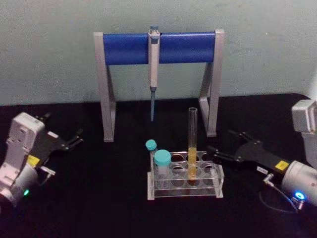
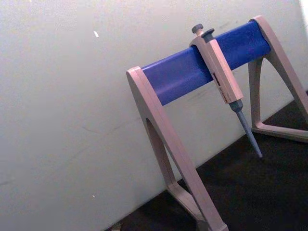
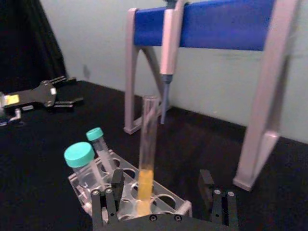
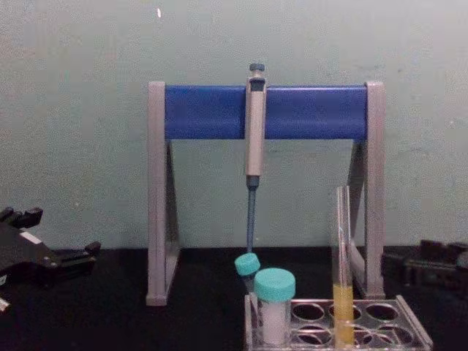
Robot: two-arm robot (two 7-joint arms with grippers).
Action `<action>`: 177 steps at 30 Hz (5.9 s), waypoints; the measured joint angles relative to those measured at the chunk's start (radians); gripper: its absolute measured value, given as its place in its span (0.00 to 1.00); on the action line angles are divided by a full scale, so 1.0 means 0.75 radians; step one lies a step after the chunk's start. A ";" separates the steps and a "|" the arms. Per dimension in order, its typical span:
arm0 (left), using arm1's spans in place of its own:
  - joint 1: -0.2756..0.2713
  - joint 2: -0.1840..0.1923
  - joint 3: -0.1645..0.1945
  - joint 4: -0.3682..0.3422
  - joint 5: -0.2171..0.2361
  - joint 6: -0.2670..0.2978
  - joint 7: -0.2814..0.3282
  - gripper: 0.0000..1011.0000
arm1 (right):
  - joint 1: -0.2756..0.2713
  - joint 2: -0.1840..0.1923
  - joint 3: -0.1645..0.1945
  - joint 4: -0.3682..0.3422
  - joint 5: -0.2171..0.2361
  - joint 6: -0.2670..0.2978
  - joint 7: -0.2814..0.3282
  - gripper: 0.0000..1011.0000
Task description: Pick up the test tube from the test tube rack, shake it, then place it back into the test tube rack.
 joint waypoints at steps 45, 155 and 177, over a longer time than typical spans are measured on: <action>0.000 0.000 0.000 0.000 0.000 0.000 0.000 1.00 | 0.366 -0.160 -0.211 0.379 -0.040 -0.005 0.212 0.98; 0.000 0.000 0.000 0.000 0.000 0.000 0.000 1.00 | 0.108 -0.066 0.014 0.000 -0.105 -0.223 0.073 0.23; 0.000 0.000 0.000 0.000 0.000 0.000 0.000 1.00 | 0.202 -0.129 -0.084 0.071 -0.018 -0.211 0.194 0.23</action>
